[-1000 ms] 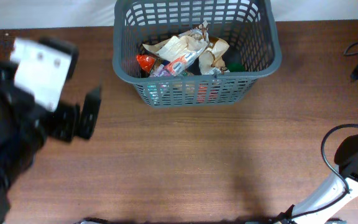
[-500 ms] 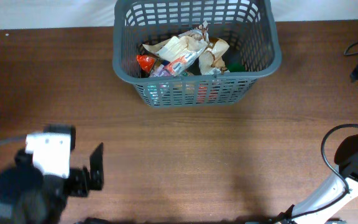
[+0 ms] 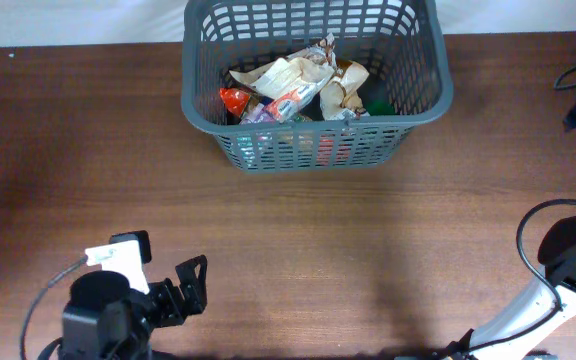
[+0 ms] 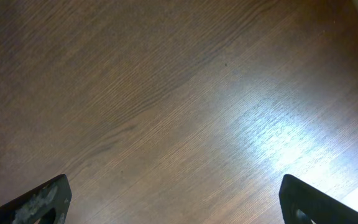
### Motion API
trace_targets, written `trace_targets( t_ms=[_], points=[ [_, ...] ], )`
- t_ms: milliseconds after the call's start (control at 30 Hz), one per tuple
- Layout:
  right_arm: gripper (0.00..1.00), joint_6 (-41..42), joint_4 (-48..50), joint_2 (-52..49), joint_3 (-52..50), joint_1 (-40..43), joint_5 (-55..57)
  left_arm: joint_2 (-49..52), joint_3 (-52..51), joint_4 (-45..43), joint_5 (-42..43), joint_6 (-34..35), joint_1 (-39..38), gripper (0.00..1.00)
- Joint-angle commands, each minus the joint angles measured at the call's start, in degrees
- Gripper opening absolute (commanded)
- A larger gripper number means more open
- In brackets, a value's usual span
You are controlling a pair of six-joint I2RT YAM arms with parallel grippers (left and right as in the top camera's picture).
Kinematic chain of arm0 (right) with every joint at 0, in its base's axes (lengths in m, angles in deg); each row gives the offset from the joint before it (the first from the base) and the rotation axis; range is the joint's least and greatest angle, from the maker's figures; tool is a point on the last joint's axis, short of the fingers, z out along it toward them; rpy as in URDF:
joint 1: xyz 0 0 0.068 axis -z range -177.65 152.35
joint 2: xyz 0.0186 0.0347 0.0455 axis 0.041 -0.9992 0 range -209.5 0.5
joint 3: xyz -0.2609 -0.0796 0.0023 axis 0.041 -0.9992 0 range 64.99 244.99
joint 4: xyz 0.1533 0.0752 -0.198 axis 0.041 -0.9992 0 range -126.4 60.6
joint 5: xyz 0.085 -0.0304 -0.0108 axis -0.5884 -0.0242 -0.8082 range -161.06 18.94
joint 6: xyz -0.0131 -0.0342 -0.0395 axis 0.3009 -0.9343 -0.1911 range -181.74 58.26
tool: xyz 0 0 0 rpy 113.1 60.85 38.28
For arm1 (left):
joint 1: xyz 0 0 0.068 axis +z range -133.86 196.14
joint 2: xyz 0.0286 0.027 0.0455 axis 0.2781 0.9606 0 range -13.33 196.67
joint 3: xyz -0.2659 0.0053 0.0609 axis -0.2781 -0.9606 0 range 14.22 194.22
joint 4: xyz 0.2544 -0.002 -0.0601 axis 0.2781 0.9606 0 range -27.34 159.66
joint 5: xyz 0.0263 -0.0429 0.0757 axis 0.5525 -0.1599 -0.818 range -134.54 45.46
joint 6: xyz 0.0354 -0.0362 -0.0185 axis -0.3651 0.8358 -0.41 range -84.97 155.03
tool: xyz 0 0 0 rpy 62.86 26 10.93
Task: Pack container
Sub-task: 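Open the left gripper and retract it toward the front left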
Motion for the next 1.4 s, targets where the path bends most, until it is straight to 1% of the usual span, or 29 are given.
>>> trace_targets(
  t_ms=[0, 67, 233, 267, 367, 433, 500, 567, 667, 767, 900, 1033, 1133, 1267, 1367],
  points=[
    [0.99, 0.11, 0.02, -0.11, -0.24, 0.09, -0.09, -0.42, -0.83, 0.13, 0.9, 8.37, 0.2, 0.99],
    [0.99, 0.09, 0.02, -0.11, -0.24, 0.09, -0.09, -0.42, -0.81, 0.57, 0.44, 8.35, 0.2, 0.99],
    [0.99, 0.09, 0.02, -0.11, -0.24, 0.09, -0.11, -0.37, -0.83, -0.59, -4.07, 7.52, 0.2, 0.99],
    [0.99, 0.11, 0.02, -0.11, -0.24, 0.09, -0.11, -0.37, -0.83, -1.05, -5.01, 5.44, 0.2, 0.99],
    [0.99, 0.11, 0.02, -0.11, -0.24, 0.09, -0.09, -0.37, -1.31, -4.02, -5.14, -5.57, 0.2, 0.99],
    [0.99, 0.11, 0.02, -0.11, -0.24, 0.09, -0.09, -0.37, -2.78, -7.76, -5.14, -12.17, 0.2, 0.99],
    [0.99, 0.11, 0.02, -0.11, -0.24, 0.07, -0.11, -0.37, -4.96, -11.69, -5.14, -16.41, 0.2, 0.99],
    [0.99, 0.11, 0.02, -0.11, -0.24, 0.09, -0.09, -0.37, -8.24, -16.39, -5.14, -18.97, 0.2, 0.99],
    [0.99, 0.11, 0.02, -0.11, -0.24, 0.09, -0.11, -0.37, -14.19, -23.37, -5.09, -19.37, 0.2, 0.99],
    [0.99, 0.11, 0.02, -0.11, -0.24, 0.09, -0.09, -0.37, -20.44, -30.8, -1.97, -19.34, 0.2, 0.99],
    [0.99, 0.09, 0.02, -0.11, -0.24, 0.09, -0.09, -0.39, -26.38, -37.73, 1.92, -19.37, 0.2, 0.99],
    [0.99, 0.11, 0.02, -0.11, -0.24, 0.09, -0.09, -1.36, -29.99, -42.84, 2.43, -19.41, 0.44, 0.99],
    [0.99, 0.09, 0.02, -0.11, -0.24, 0.09, -0.09, -5.31, -33.4, -47.76, 2.49, -20.02, 1.36, 0.99],
    [0.99, 0.09, 0.02, -0.11, -0.24, 0.09, -0.11, -13.66, -39.58, -55.21, 3.08, -21.11, 2.99, 0.99],
    [0.99, 0.11, 0.02, -0.11, -0.24, 0.09, -0.09, -17.75, -43.08, -58.8, 3.08, -21.11, 4.09, 0.99]
  ],
)
